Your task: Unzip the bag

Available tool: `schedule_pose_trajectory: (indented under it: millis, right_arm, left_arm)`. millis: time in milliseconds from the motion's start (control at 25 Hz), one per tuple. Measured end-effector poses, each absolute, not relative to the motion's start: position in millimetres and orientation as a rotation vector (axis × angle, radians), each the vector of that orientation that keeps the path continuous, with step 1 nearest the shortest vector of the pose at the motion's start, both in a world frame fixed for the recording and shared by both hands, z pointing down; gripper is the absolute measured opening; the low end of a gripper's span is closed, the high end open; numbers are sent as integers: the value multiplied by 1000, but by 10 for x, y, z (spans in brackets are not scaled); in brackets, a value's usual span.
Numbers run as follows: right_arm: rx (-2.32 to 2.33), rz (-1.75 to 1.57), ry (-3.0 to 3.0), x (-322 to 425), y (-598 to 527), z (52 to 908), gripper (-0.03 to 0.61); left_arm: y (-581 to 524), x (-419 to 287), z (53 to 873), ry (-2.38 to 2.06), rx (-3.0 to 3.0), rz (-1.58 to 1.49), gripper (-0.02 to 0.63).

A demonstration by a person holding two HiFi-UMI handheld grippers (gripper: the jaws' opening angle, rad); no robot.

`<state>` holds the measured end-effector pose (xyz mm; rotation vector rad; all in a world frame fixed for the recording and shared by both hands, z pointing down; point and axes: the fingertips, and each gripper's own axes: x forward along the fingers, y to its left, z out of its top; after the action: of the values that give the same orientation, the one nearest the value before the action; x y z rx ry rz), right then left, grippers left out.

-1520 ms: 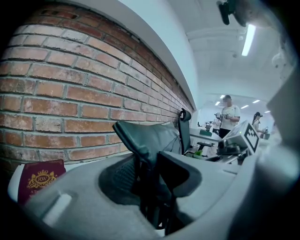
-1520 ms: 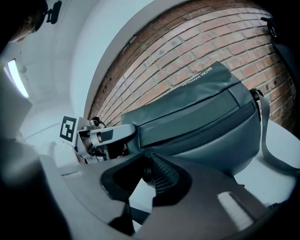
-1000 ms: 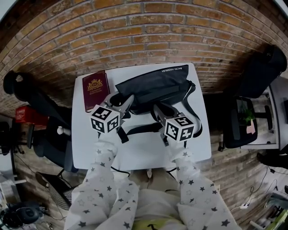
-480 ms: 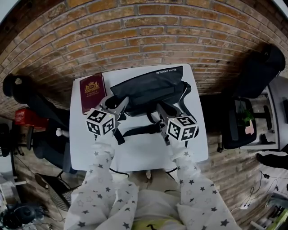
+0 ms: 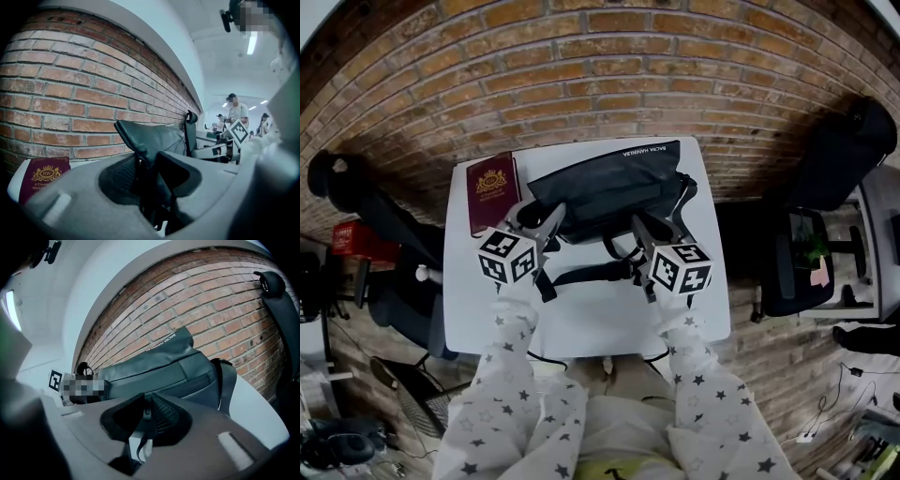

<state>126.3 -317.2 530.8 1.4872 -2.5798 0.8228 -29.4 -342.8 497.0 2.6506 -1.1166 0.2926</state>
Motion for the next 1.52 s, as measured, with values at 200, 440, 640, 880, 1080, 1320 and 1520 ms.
schedule_pose_trajectory:
  millis: [200, 440, 640, 880, 1080, 1320, 1520]
  right_arm:
    - [1497, 809, -2582, 1438, -3206, 5299, 57]
    - [1543, 814, -2569, 1557, -3261, 5286, 57]
    - [1549, 792, -2565, 1646, -3300, 5258, 57]
    - [1614, 811, -2547, 1825, -3341, 5281, 57]
    - [1641, 786, -2530, 2017, -3397, 5251, 57]
    - [1682, 785, -2510, 2190, -3454, 5256, 57]
    - [1727, 776, -2491, 2340, -3487, 5245, 57]
  left_arm:
    - [-3411, -265, 4978, -1142, 2645, 283, 129]
    - [-3422, -267, 4981, -1164, 2634, 277, 130]
    - [-3423, -299, 4971, -1188, 2626, 257, 132]
    - [-3432, -286, 4990, -1205, 2617, 257, 133]
    - [-3438, -323, 4988, -1228, 2605, 236, 135]
    - [-3447, -324, 4988, -1242, 2597, 235, 135]
    - [-3446, -316, 4988, -1256, 2592, 231, 137]
